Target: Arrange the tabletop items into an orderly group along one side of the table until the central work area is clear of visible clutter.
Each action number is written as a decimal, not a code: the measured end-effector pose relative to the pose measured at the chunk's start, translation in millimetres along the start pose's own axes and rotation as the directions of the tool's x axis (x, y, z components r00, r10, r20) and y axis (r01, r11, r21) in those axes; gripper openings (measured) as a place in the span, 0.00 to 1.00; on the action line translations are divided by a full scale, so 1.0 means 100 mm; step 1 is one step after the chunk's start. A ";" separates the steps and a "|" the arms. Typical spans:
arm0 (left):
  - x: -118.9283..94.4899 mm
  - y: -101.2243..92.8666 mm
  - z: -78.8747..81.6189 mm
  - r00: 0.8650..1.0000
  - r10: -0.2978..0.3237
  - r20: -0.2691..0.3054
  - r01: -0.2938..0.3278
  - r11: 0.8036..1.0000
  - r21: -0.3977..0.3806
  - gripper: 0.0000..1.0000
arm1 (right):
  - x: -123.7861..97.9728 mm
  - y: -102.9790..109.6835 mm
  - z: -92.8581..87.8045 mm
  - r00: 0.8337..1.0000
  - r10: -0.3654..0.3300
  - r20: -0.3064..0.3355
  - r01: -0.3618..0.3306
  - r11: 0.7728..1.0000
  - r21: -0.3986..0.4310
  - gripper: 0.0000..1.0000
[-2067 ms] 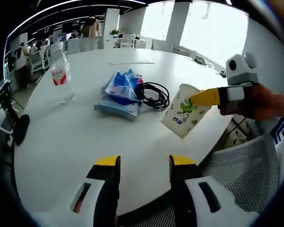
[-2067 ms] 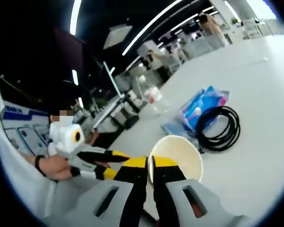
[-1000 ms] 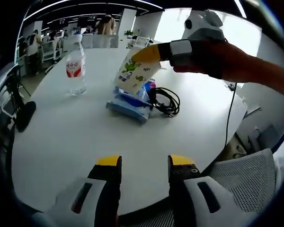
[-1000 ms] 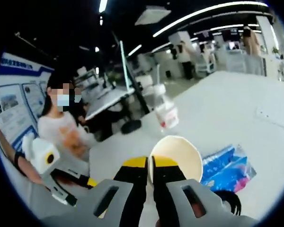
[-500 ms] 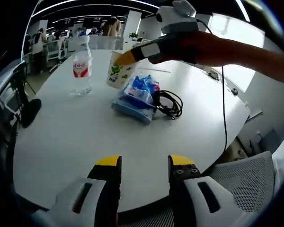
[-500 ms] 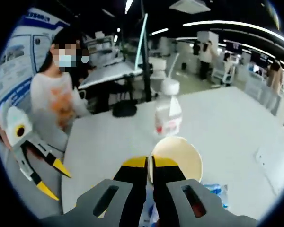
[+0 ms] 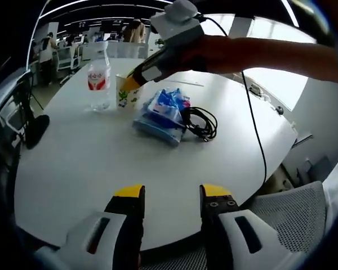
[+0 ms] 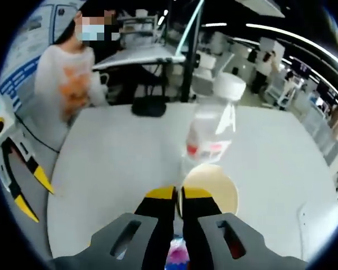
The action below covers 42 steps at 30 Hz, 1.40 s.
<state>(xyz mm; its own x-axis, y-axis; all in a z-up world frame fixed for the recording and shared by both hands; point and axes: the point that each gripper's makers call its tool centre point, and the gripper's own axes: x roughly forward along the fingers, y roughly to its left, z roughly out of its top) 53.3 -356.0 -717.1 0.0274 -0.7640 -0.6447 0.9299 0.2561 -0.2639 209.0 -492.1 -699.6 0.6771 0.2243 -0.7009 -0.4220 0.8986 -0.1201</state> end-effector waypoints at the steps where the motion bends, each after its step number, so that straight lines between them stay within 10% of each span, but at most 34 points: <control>1: 0.00 0.01 0.00 1.000 0.002 0.001 -0.002 1.000 -0.003 0.38 | 0.01 -0.02 0.00 1.000 -0.002 -0.001 0.002 1.000 0.002 0.01; 24: -0.02 0.01 0.00 1.000 0.000 -0.001 0.000 1.000 -0.010 0.37 | 0.15 -0.11 -0.11 0.999 -0.011 -0.052 0.011 1.000 -0.003 0.17; 42: -0.01 0.00 -0.04 1.000 -0.020 -0.001 0.020 0.999 -0.037 0.38 | -0.16 -0.02 0.08 0.997 0.032 0.069 -0.036 0.998 0.055 0.33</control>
<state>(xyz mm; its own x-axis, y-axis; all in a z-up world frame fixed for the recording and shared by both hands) 51.9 -353.2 -719.2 0.0084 -0.7682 -0.6401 0.9159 0.2628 -0.3034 204.1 -494.3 -682.1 0.7033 0.2786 -0.6540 -0.4125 0.9092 -0.0564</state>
